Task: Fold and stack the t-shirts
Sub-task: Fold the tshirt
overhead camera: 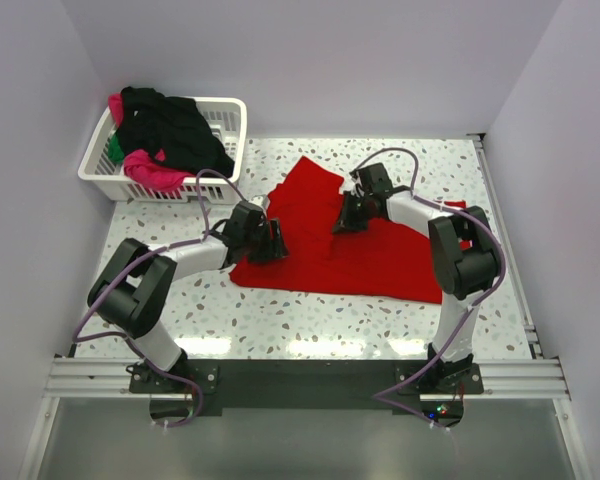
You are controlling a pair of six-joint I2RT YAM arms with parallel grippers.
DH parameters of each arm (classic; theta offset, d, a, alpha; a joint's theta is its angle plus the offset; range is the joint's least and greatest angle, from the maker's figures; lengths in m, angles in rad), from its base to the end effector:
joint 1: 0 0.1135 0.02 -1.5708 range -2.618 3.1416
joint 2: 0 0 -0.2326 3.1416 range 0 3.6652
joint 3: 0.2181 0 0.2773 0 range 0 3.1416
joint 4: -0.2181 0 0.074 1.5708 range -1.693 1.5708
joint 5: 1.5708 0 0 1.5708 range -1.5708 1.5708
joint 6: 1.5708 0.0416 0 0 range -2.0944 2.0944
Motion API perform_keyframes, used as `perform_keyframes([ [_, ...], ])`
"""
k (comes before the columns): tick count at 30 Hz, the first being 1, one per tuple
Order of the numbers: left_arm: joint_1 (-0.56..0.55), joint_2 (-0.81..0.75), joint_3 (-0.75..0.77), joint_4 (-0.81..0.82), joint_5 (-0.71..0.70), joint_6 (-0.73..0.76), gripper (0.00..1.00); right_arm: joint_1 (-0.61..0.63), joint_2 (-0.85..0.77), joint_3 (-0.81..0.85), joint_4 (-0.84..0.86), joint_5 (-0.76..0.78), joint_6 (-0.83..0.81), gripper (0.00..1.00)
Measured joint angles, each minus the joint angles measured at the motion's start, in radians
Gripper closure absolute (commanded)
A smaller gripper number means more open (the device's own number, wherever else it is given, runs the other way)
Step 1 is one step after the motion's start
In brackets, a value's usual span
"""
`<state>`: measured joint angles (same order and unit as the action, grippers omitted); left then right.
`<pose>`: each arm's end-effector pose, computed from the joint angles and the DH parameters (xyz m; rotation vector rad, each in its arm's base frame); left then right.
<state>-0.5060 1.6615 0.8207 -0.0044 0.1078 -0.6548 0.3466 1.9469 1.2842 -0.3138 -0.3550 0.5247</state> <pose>0.2977 -0.1701 0.0971 -0.1357 2.5143 -0.6376 0.3892 0.1559 0.1169 0.0905 2.6475 0.7720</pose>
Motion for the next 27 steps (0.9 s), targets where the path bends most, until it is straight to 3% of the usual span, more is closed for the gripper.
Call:
perform_keyframes([
  [5, 0.0, 0.0, 0.0, 0.0, 0.0, 0.0, 0.37, 0.0, 0.0, -0.006, -0.01, 0.024, 0.0, 1.0],
  [9, 0.0, 0.0, 0.0, 0.0, 0.0, 0.0, 0.35, 0.0, 0.0, -0.009, -0.027, 0.035, -0.003, 0.59],
  [13, 0.0, 0.0, 0.011, -0.018, -0.001, 0.001, 0.32, 0.0, -0.011, -0.009, -0.064, 0.093, -0.022, 0.47],
  [21, -0.001, -0.006, 0.093, -0.143, -0.019, 0.005, 0.29, -0.023, -0.195, -0.011, -0.151, 0.227, -0.101, 0.39],
  [27, -0.001, 0.028, 0.223, -0.145, -0.01, 0.039, 0.28, -0.164, -0.342, -0.108, -0.133, 0.254, -0.126, 0.39],
])
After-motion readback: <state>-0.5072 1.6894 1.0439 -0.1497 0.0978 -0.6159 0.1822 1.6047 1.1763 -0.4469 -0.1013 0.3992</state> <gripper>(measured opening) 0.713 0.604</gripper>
